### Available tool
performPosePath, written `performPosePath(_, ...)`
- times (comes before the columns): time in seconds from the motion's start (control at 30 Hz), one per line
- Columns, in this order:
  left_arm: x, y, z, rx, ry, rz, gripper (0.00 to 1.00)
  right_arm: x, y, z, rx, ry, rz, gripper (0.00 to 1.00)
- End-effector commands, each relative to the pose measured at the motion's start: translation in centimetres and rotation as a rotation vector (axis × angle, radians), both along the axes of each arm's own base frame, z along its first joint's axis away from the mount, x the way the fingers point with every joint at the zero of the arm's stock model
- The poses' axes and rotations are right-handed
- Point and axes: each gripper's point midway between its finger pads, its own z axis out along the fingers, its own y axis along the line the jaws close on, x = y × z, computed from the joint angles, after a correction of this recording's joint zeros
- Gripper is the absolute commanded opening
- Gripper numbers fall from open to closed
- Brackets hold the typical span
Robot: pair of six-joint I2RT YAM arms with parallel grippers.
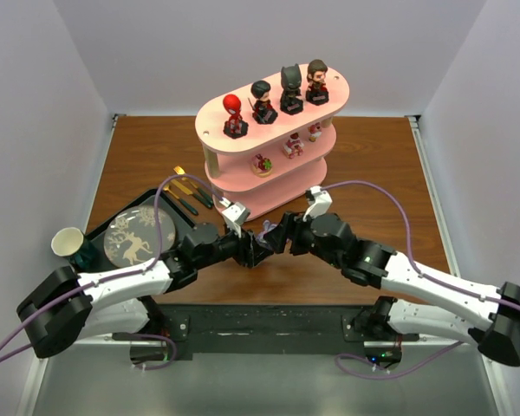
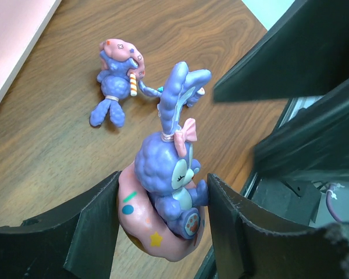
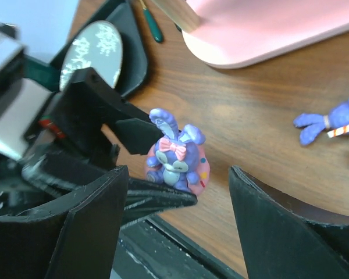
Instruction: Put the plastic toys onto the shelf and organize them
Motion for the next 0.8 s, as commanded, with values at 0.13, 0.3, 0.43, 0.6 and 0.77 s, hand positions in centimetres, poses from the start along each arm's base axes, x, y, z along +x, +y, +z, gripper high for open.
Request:
performPosePath(0.13, 1.2, -1.2, 3.9, -0.080, -0.105, 0.023, 0.00, 1.4, 2.8, 0.6, 0.099, 0.004, -0.090, 0.64)
performPosePath(0.3, 1.1, -1.2, 3.7, -0.073, -0.116, 0.024, 0.00, 1.6, 3.3, 0.0, 0.097, 0.005, -0.094, 0.54)
performPosePath(0.43, 1.2, -1.1, 3.5, -0.064, -0.126, 0.030, 0.00, 1.6, 3.9, -0.4, 0.091, 0.017, -0.078, 0.53)
performPosePath(0.6, 1.4, -1.0, 3.3, -0.058, -0.126, 0.048, 0.00, 1.3, 4.2, -1.9, 0.057, 0.055, -0.064, 0.48)
performPosePath(0.77, 1.5, -0.8, 3.6, -0.058, -0.133, 0.060, 0.00, 1.4, 3.4, -3.4, -0.005, 0.064, -0.085, 0.27)
